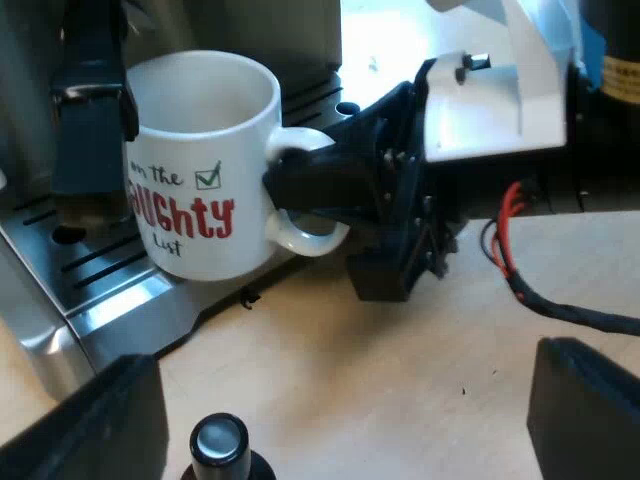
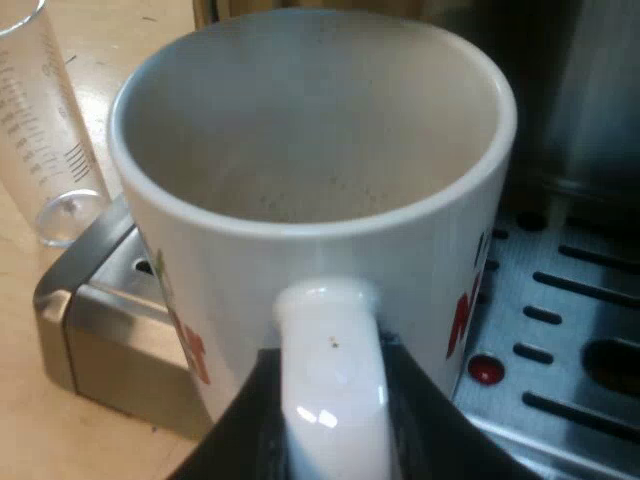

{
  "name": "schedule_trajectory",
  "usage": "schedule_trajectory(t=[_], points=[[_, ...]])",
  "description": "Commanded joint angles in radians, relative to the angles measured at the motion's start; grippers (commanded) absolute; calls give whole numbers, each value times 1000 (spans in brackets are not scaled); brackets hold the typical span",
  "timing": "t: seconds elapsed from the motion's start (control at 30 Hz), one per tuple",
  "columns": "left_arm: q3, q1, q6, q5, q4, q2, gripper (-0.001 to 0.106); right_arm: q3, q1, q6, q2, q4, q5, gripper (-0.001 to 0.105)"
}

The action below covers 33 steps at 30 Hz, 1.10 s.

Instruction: Place mug into machine

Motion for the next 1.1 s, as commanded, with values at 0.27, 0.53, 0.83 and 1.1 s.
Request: schedule_trajectory(t=[0.27,0.53,0.83,1.1], points=[[-2,-5,4,7,-6,-6,86,-78,-41,-12,58,-34,25,0],[-2,-5,4,7,-6,-6,86,-152,-68,-12,122,-39,25,0],[0,-5,4,7,-6,-6,86,-212,-74,-12,174,-39,16,0],[16,-5,4,7,-31,-2,86,-229,-74,-12,181,-36,21,0]])
